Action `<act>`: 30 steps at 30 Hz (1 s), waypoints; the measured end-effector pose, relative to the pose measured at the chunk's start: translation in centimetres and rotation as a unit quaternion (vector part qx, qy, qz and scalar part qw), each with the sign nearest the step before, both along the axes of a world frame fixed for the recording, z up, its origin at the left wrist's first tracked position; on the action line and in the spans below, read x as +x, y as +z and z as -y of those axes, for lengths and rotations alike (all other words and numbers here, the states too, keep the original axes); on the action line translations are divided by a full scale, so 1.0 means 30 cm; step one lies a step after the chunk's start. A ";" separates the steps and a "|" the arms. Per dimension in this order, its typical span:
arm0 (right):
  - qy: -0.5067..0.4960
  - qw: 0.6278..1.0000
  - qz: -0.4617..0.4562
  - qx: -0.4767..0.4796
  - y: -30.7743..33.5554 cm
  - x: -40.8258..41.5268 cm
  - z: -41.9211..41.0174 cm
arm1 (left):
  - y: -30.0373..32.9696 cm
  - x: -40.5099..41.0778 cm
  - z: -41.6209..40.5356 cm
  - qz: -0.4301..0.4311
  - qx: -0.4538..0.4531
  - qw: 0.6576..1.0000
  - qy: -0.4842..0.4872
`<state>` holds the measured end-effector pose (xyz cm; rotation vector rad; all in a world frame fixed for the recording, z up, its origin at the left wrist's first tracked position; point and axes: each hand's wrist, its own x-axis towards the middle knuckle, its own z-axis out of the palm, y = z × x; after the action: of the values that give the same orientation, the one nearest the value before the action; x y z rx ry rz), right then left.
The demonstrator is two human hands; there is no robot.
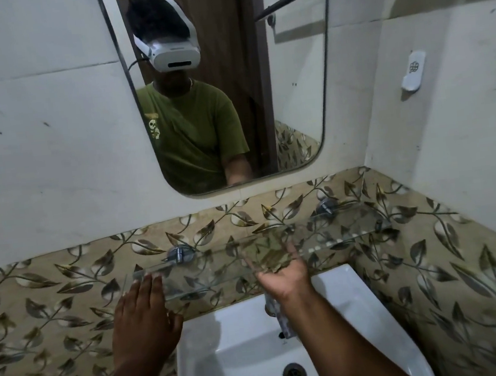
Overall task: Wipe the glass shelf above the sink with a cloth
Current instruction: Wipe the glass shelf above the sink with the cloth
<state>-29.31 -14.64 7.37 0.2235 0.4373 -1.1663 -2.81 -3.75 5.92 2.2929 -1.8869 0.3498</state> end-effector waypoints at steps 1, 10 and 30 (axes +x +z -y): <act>-0.003 1.000 -0.012 -0.001 -0.005 -0.031 0.006 | 0.000 0.002 0.001 0.000 -0.002 1.000 0.000; -0.046 0.999 -0.021 -0.013 0.007 -0.076 0.061 | 0.007 -0.004 0.003 -0.006 -0.013 1.000 0.004; -0.120 0.992 -0.020 -0.037 0.000 -0.339 0.169 | 0.024 -0.010 0.008 -0.016 0.032 0.999 0.018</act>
<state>-39.48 -19.70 7.36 0.1922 0.4085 -1.4219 -3.10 -3.99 6.65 2.3607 -1.8693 0.2596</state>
